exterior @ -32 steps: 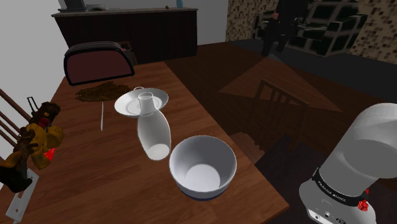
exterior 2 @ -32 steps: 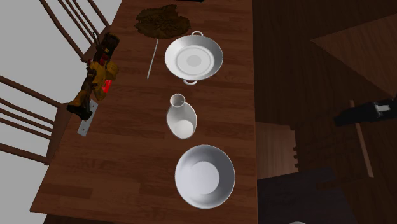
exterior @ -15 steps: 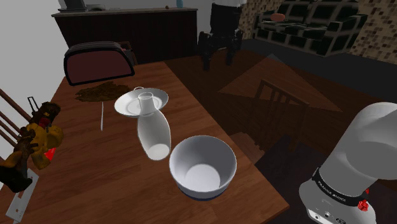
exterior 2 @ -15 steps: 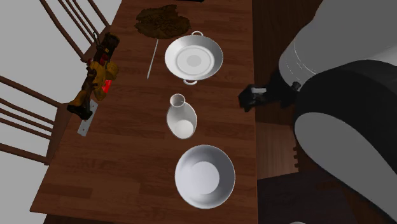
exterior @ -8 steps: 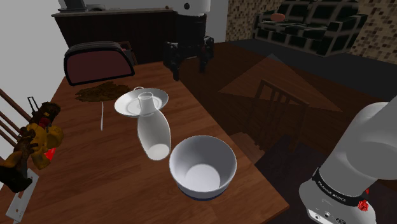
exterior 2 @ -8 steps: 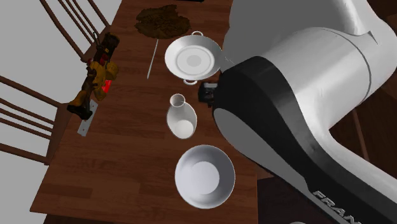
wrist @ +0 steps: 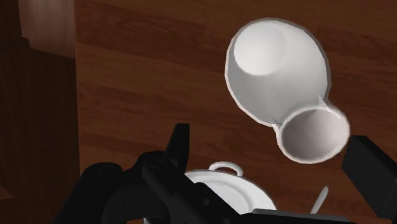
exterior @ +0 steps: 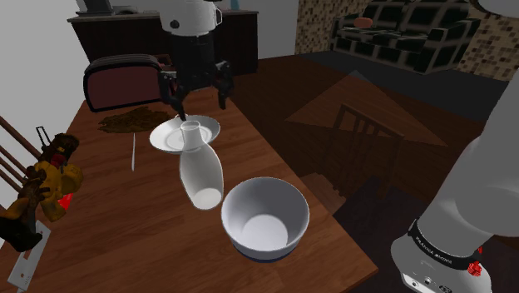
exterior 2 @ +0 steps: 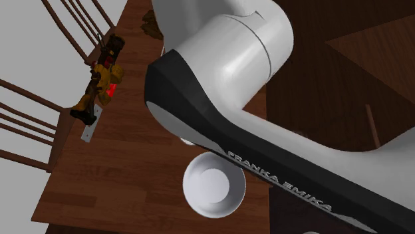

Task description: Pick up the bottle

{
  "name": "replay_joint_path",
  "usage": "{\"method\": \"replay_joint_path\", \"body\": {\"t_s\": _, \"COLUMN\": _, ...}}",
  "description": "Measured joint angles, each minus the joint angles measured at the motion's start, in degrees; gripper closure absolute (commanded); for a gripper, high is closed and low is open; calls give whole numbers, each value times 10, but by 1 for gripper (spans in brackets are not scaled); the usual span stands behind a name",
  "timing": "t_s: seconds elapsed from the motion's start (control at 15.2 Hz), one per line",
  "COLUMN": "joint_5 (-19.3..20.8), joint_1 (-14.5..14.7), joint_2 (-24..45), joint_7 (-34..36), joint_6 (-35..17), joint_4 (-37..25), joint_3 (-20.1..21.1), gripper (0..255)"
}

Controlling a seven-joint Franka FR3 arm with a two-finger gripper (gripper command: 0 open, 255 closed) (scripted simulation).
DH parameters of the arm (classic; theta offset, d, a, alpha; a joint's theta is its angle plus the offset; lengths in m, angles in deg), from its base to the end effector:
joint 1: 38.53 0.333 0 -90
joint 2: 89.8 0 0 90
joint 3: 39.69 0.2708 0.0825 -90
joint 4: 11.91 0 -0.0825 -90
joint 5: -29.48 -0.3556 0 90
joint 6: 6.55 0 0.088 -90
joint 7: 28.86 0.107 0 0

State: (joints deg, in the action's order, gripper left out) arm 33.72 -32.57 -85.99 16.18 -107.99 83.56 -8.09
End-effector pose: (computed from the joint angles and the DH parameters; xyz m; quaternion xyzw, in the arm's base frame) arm 0.4480 0.3273 0.5235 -0.9978 0.0596 -0.0305 0.0014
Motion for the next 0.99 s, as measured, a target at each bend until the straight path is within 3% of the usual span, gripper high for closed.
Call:
{"method": "replay_joint_path", "body": {"t_s": 0.2, "joint_5": 36, "joint_1": 24, "joint_2": 65, "joint_7": 40, "joint_6": 11, "joint_4": -60, "joint_3": 10, "gripper": 0}}
{"method": "replay_joint_path", "body": {"t_s": 0.66, "joint_5": 46, "joint_1": 26, "joint_2": 80, "joint_7": 49, "joint_6": -32, "joint_4": -29, "joint_3": 8, "gripper": 0}}
{"method": "replay_joint_path", "body": {"t_s": 0.73, "joint_5": 46, "joint_1": 26, "joint_2": 80, "joint_7": 49, "joint_6": -35, "joint_4": -25, "joint_3": 8, "gripper": 255}}
{"method": "replay_joint_path", "body": {"t_s": 0.99, "joint_5": 46, "joint_1": 26, "joint_2": 79, "joint_7": 50, "joint_6": -38, "joint_4": -22, "joint_3": 8, "gripper": 255}}
